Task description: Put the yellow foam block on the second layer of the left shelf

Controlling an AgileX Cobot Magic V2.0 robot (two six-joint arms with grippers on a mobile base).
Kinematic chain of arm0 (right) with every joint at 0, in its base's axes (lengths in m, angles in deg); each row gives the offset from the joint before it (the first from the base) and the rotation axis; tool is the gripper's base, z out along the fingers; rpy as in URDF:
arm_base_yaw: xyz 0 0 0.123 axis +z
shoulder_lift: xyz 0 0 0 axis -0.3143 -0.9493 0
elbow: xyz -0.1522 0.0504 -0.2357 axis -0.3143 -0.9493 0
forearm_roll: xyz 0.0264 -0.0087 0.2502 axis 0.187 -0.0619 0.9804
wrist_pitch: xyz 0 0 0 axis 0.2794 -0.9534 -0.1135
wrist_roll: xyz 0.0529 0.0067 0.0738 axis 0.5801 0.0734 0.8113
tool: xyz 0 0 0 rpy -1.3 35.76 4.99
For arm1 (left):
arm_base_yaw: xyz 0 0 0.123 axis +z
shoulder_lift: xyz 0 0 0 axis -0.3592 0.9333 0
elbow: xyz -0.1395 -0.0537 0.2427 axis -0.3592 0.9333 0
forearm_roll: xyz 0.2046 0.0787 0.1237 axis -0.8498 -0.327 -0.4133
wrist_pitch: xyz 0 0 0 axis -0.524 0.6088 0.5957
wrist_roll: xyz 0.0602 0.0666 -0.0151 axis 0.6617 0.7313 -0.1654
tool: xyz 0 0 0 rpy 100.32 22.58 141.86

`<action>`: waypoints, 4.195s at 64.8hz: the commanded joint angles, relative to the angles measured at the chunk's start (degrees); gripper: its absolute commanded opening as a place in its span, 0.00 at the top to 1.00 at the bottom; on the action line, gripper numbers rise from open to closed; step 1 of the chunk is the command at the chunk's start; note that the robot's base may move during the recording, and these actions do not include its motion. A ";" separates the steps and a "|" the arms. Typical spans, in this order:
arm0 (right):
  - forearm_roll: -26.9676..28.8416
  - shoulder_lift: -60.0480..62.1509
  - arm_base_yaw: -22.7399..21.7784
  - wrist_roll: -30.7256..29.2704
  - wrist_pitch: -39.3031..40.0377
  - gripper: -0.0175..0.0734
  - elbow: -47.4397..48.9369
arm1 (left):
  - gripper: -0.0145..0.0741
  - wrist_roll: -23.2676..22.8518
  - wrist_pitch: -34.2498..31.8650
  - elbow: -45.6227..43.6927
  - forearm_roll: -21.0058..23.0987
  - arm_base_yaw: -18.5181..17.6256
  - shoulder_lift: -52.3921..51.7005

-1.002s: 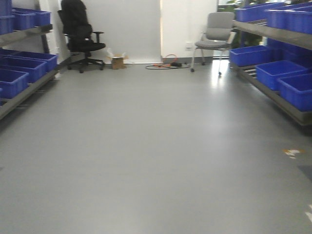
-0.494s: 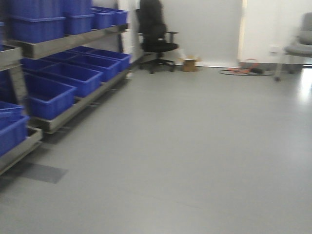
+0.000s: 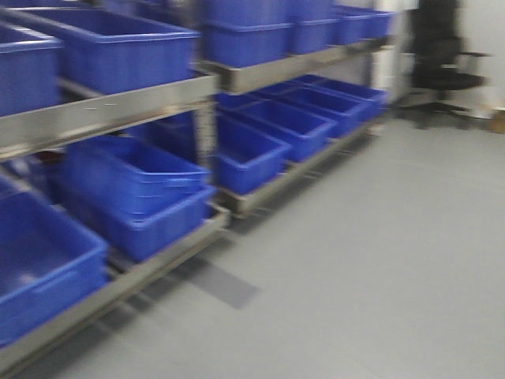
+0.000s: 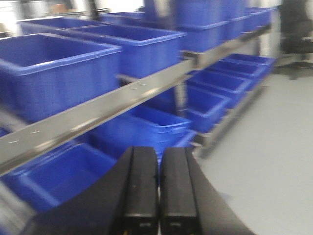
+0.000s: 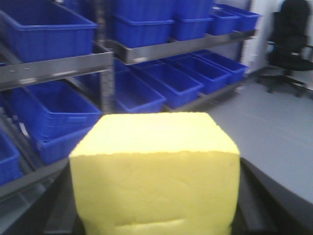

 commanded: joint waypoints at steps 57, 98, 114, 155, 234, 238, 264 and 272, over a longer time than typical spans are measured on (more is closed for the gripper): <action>-0.41 -0.40 -0.27 -0.36 5.03 0.30 1.83 | 0.68 -0.27 -4.66 1.34 0.35 -0.04 -1.11; -0.41 -0.40 -0.27 -0.36 5.03 0.30 1.83 | 0.68 -0.27 -4.66 1.34 0.35 -0.04 -1.11; -0.41 -0.40 -0.27 -0.36 5.03 0.30 1.83 | 0.68 -0.27 -4.66 1.34 0.35 -0.04 -1.11; -0.41 -0.40 -0.27 -0.36 5.03 0.30 1.83 | 0.68 -0.27 -4.66 1.34 0.35 -0.04 -1.11; 2.23 -21.44 -0.27 3.57 4.59 0.30 12.96 | 0.68 -0.27 -4.66 1.34 0.35 -0.04 -1.11; 2.75 -24.19 -0.27 3.85 6.15 0.30 13.42 | 0.68 -0.27 -4.66 1.34 0.35 -0.04 -1.11; 2.75 -31.77 -0.27 3.85 12.01 0.29 13.50 | 0.68 -0.27 -4.66 1.34 0.35 -0.04 -1.11; 2.75 -31.77 -0.27 3.85 15.21 0.29 13.50 | 0.68 -0.27 -4.66 1.34 0.35 -0.04 -1.11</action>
